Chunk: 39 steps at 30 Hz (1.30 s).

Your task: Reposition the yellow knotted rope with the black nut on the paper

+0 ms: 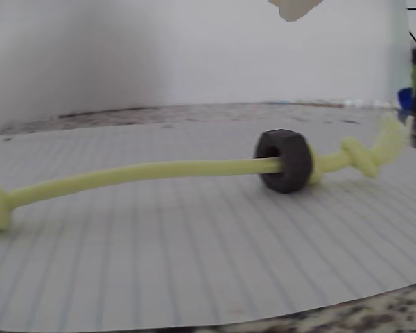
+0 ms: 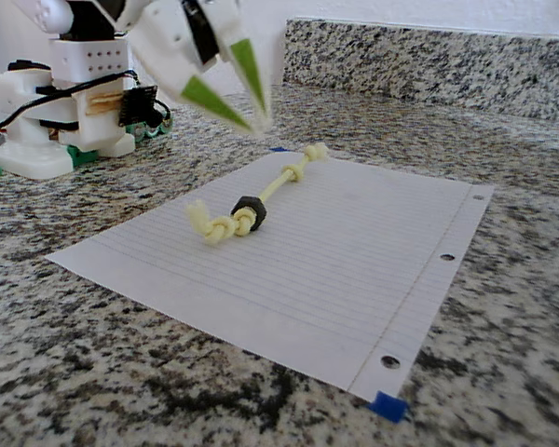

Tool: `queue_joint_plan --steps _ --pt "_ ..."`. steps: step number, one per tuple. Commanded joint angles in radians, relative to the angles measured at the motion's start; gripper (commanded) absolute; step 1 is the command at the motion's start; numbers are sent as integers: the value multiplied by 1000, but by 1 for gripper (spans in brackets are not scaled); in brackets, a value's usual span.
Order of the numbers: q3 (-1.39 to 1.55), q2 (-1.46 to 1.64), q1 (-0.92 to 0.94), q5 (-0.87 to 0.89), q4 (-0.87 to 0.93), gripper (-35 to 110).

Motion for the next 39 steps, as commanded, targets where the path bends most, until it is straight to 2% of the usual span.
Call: queue_joint_plan --steps 1,6,12,16,25,32,39 --pt "-66 -77 44 -91 -9 0" --pt "-199 -219 43 -235 98 0" --pt "-311 -276 -104 -307 256 0" --pt "-311 -287 -186 -215 241 0" --pt "-308 -445 -189 -51 25 0" --pt "-307 -541 -196 213 -14 0" --pt "-305 -568 -160 204 -11 0"
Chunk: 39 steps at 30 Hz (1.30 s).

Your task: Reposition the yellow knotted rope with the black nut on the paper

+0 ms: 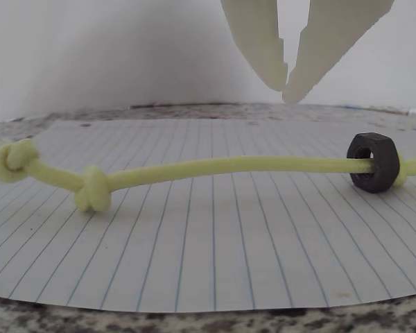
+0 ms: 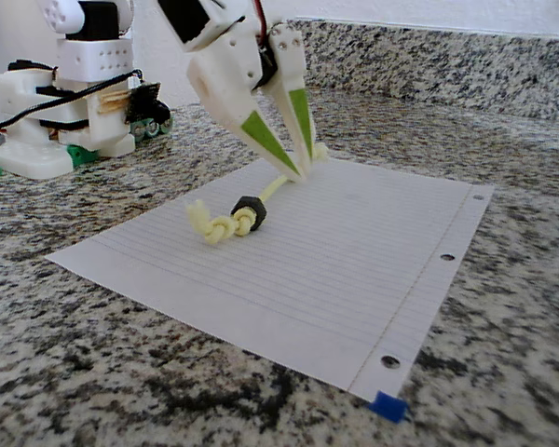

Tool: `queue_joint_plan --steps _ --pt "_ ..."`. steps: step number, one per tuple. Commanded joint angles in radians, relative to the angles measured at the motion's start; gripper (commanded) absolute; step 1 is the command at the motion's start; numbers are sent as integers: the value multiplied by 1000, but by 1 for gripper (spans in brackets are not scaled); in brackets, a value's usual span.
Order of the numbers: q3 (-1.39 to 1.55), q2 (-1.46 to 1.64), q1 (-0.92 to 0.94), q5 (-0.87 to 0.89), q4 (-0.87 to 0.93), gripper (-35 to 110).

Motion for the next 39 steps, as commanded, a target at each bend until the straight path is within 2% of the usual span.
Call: queue_joint_plan --steps 1,7,23,28,39 --pt "-35 -6 20 0 32 0" --pt "-23 -26 74 6 112 0" --pt "28 0 137 14 101 0" --pt "57 35 178 14 80 0" --pt "60 127 137 -61 -17 0"
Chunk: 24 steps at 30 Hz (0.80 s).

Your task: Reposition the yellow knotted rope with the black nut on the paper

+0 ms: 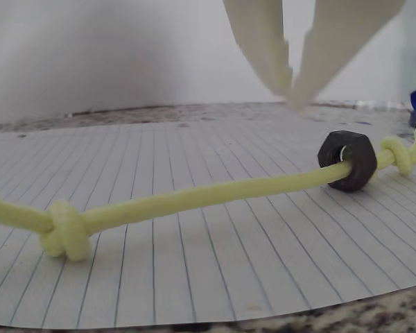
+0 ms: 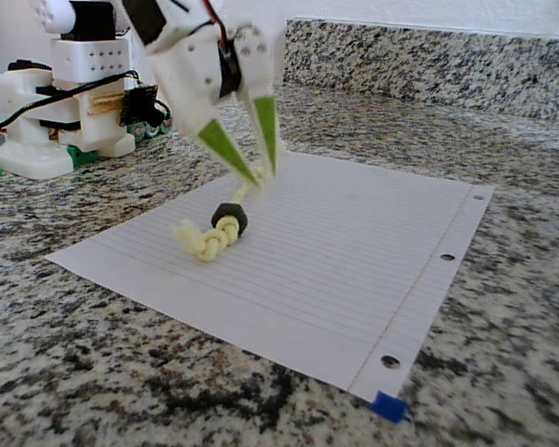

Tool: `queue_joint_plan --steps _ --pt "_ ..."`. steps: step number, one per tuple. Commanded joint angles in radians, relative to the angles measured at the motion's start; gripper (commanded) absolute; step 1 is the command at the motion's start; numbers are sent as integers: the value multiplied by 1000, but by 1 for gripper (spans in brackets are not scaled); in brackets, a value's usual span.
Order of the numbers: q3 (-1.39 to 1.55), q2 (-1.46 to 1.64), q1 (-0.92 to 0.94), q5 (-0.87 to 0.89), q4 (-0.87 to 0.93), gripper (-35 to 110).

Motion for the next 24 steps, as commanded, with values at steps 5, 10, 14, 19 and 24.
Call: queue_joint_plan --steps 5,10,14,19,24 --pt "12 60 21 -44 -81 0" --pt "11 34 104 -75 -114 0" --pt "-2 -31 150 -103 -120 0" --pt "-89 -98 161 -222 -18 0" --pt "-164 -167 155 -273 31 0"
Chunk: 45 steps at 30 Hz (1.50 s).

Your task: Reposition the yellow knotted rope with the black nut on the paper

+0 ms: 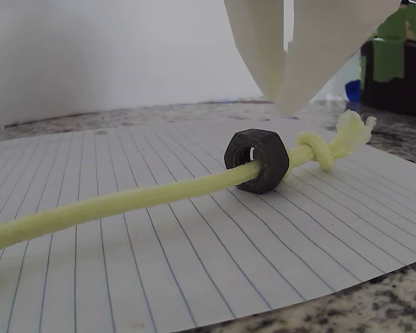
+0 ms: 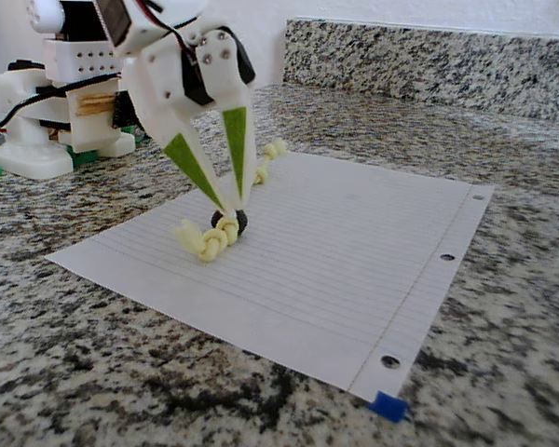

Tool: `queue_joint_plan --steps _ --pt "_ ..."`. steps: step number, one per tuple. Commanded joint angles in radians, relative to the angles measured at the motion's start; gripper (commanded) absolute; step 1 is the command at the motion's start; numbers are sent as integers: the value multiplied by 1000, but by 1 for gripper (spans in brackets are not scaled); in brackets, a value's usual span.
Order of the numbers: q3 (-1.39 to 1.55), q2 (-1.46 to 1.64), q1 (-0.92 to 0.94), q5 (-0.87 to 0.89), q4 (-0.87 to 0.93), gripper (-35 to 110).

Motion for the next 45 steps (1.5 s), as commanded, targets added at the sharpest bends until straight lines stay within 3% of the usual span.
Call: queue_joint_plan --steps 1,14,45 --pt "-58 -23 -6 -28 9 0" --pt "-120 -181 -6 -44 -9 0" --pt "-89 -89 66 -43 115 0"
